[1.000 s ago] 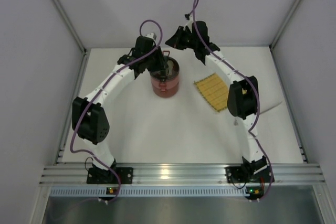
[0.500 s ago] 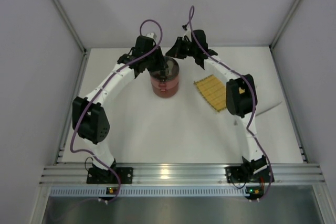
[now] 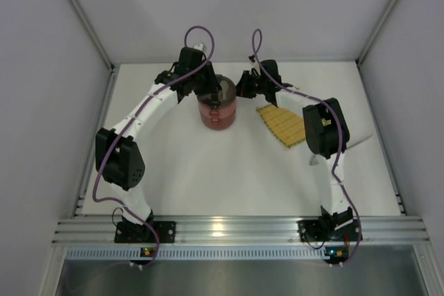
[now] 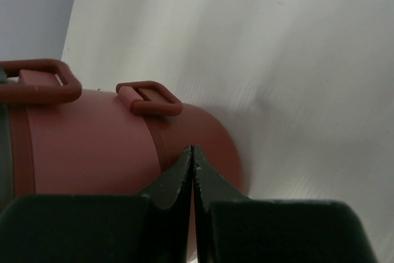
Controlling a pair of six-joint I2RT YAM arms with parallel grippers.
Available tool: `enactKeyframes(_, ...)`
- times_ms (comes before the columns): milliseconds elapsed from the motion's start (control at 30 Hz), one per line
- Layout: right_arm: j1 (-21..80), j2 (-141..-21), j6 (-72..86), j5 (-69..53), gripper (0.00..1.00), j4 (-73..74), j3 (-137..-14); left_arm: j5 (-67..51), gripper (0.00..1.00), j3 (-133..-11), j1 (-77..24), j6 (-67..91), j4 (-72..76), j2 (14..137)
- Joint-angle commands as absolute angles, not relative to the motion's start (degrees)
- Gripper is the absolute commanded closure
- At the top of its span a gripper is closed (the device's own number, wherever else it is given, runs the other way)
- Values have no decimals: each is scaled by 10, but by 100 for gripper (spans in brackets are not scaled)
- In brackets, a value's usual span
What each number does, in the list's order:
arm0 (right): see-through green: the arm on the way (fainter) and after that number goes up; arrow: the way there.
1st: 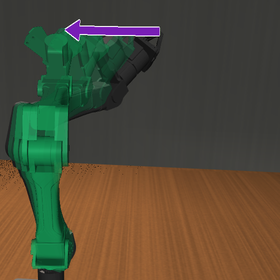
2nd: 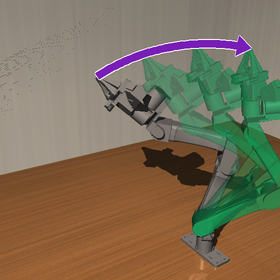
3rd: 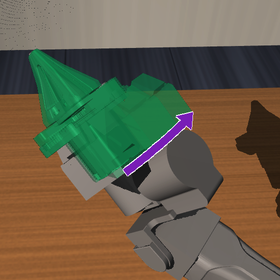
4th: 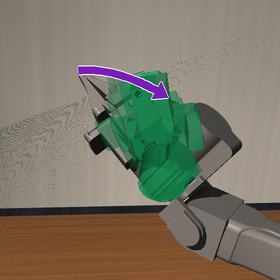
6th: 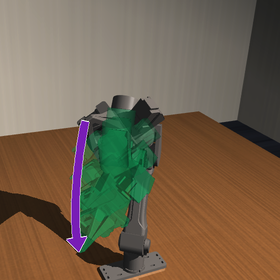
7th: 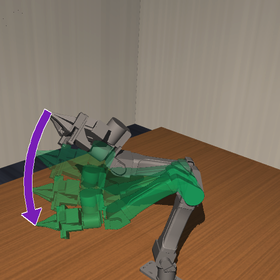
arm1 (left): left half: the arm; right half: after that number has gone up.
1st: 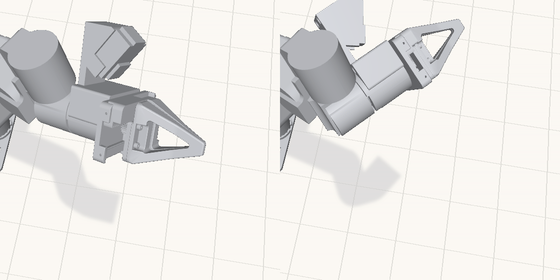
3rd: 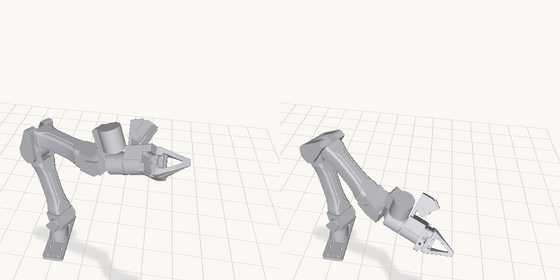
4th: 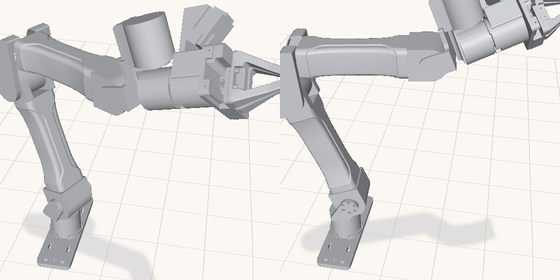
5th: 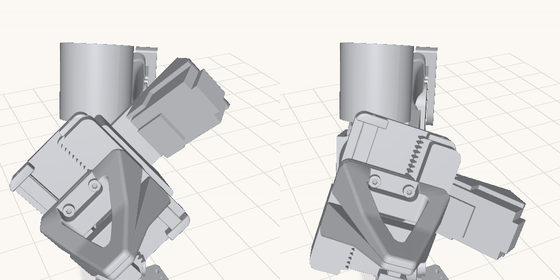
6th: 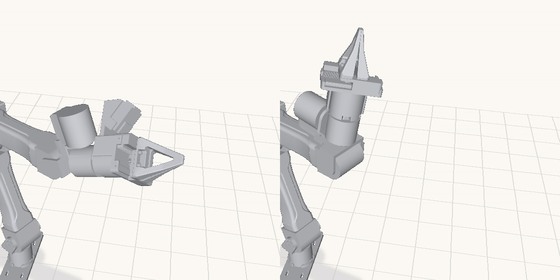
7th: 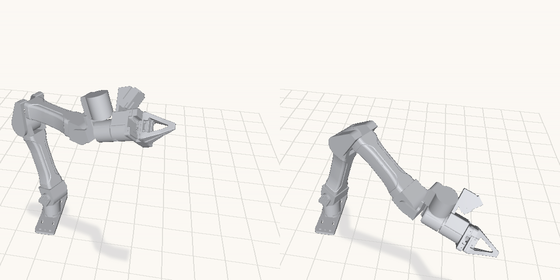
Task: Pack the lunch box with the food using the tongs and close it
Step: Close the fastener on the packing box.
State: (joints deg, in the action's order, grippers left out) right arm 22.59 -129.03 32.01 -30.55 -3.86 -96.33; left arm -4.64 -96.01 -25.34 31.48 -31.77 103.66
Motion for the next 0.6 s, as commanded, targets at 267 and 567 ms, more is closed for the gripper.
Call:
enactKeyframes(267, 272, -1129, 330, -334, 100, -163, -832, -11, 95, -921, -258, 287, -468, 1089)
enactKeyframes(567, 333, -1085, 318, -292, 100, -142, -789, -6, 67, -908, -258, 287, -462, 1085)
